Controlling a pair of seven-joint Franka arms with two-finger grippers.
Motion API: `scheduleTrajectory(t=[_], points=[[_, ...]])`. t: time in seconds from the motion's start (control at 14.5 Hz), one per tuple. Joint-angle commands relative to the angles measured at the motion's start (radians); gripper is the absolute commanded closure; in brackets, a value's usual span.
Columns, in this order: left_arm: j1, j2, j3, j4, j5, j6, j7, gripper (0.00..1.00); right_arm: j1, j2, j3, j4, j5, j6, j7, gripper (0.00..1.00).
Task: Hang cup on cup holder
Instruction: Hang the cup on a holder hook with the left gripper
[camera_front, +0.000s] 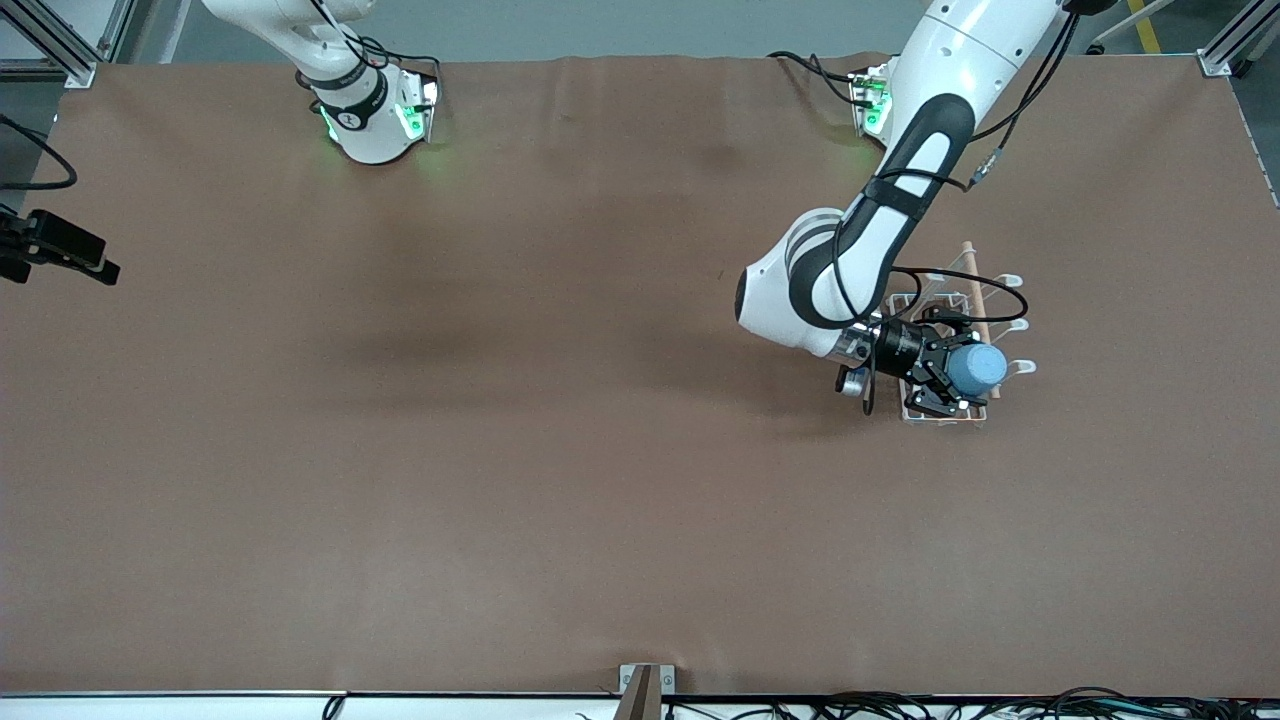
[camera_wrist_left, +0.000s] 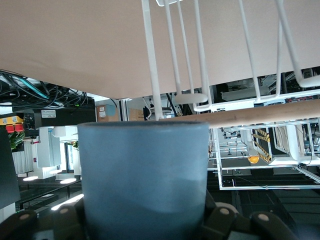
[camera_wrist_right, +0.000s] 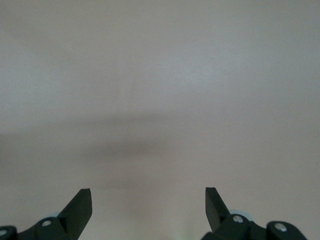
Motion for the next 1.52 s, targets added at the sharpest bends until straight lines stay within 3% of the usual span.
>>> scheduleTrajectory(t=[0.0, 0.21, 0.41, 0.48, 0.55, 0.62, 0.97, 1.17, 1.45], points=[[0.004, -0.018, -0.006, -0.045, 0.022, -0.007, -0.055, 0.76, -0.027, -0.046, 0.022, -0.059, -0.019, 0.025, 0.015, 0.01], [0.009, -0.014, -0.006, -0.046, 0.024, -0.006, -0.071, 0.76, -0.102, -0.049, 0.107, -0.056, -0.018, 0.021, 0.015, 0.01], [0.012, -0.003, -0.009, -0.046, 0.024, 0.002, -0.075, 0.67, -0.119, -0.049, 0.126, -0.054, -0.018, 0.013, 0.013, 0.0], [0.009, -0.003, -0.011, -0.046, 0.019, 0.001, -0.083, 0.56, -0.119, -0.046, 0.126, -0.051, -0.018, 0.01, 0.012, 0.0], [0.01, -0.003, -0.011, -0.043, 0.012, -0.001, -0.121, 0.1, -0.119, -0.046, 0.124, -0.051, -0.018, 0.003, 0.013, 0.0], [0.012, -0.003, -0.011, -0.042, 0.012, -0.003, -0.172, 0.0, -0.115, -0.051, 0.121, -0.054, -0.018, 0.001, 0.013, 0.01], [0.01, -0.004, -0.012, -0.004, -0.036, -0.001, -0.221, 0.0, -0.11, -0.097, 0.12, -0.105, -0.018, -0.004, 0.009, 0.01], [0.012, -0.027, -0.012, 0.081, -0.215, 0.002, -0.363, 0.0, -0.098, -0.118, 0.106, -0.138, -0.018, -0.002, 0.002, 0.01], [0.017, -0.024, -0.005, 0.33, -0.549, 0.002, -0.492, 0.0, -0.053, -0.118, 0.071, -0.129, -0.018, 0.002, 0.001, 0.01]])
